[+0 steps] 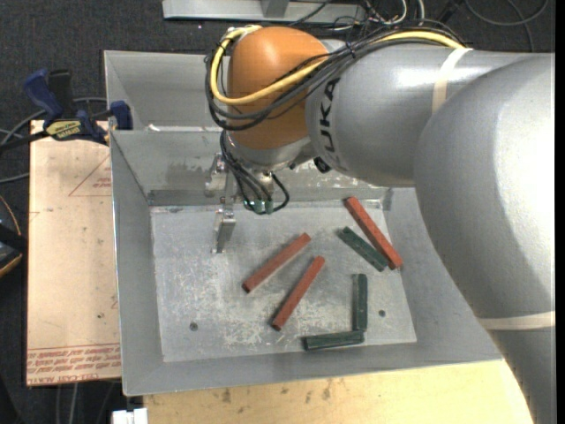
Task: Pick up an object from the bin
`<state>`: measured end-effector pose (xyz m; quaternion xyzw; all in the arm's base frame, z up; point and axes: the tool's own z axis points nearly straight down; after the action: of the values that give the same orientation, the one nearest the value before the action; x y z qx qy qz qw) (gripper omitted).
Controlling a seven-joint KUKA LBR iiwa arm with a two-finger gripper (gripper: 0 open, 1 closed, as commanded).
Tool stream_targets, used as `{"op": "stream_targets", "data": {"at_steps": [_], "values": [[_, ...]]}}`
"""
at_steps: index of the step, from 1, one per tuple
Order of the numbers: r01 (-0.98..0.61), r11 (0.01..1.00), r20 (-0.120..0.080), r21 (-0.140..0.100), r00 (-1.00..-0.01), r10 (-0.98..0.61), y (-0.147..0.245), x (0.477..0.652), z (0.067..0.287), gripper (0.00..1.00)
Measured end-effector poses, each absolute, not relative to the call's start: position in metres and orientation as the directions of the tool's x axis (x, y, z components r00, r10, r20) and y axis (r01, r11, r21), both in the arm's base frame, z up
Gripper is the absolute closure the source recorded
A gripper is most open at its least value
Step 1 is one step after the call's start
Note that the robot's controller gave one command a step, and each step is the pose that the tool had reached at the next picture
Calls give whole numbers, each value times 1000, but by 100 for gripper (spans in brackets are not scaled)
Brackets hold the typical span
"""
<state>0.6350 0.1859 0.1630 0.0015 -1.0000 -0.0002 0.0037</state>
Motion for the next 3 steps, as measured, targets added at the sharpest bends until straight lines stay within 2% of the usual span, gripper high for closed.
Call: {"op": "stream_targets", "data": {"at_steps": [1, 2, 3], "values": [[-1, 1000, -1, 2, -1000, -1, 185, 637, 168, 0], [-154, 988, 6, 0, -988, -154, 126, 532, 87, 100], [-154, 988, 1, 1, -988, -154, 127, 534, 89, 0]]}}
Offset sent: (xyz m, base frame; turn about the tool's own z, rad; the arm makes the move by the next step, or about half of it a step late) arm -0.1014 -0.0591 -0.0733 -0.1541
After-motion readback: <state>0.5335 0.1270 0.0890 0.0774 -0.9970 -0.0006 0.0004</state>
